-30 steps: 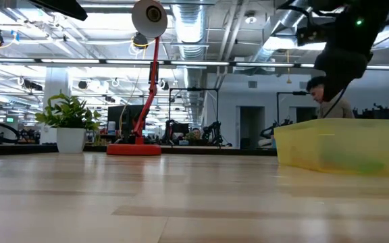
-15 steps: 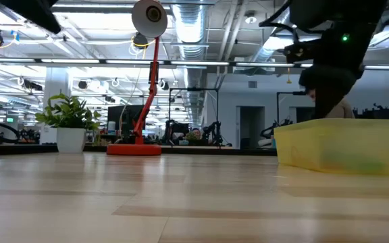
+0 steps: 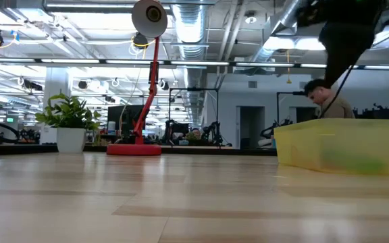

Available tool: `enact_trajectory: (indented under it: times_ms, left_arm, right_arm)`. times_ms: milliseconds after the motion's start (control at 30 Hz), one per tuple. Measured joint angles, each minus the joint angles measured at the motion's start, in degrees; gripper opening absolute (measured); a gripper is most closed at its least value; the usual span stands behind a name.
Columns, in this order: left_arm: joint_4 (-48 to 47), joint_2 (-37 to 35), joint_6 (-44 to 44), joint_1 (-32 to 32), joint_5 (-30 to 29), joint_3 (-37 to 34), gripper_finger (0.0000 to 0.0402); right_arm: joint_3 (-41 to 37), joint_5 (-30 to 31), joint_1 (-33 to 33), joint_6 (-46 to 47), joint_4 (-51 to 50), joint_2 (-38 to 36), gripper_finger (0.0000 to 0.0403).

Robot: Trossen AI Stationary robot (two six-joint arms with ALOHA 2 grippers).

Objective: Pick and place items into bin
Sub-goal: Return to Home Position

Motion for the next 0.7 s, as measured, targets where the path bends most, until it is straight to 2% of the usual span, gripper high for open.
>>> enact_trajectory:
  times_ms: [100, 233, 300, 400, 533, 700]
  left_arm:
    - [-10.6, -2.8, -6.7, 0.0, 0.8, 4.1, 0.0067]
    - [-23.5, -9.1, -21.3, -0.5, 2.7, 6.9, 0.0067]
    - [-28.8, -12.6, -26.7, -1.2, 3.1, 6.9, 0.0067]
    - [-35.2, -17.2, -33.3, -2.2, 2.2, 6.8, 0.0067]
    - [-32.9, -23.1, -32.5, -4.2, -1.9, 2.1, 0.0067]
    - [-18.1, -29.9, -28.4, -6.6, -3.5, -10.9, 0.0067]
  right_arm:
    - [0.2, 1.3, 2.3, 4.4, -6.8, -4.3, 0.0083]
    - [-0.1, 5.3, 7.8, 12.9, -14.0, -10.8, 0.0083]
    - [-1.1, 8.8, 11.3, 14.5, -13.0, -15.0, 0.0083]
    - [-5.0, 13.8, 17.3, 12.8, -5.9, -21.9, 0.0083]
    - [-13.6, 17.9, 23.7, 7.9, 7.8, -31.1, 0.0083]
    - [-26.6, 18.1, 27.3, -4.0, 29.0, -41.8, 0.0083]
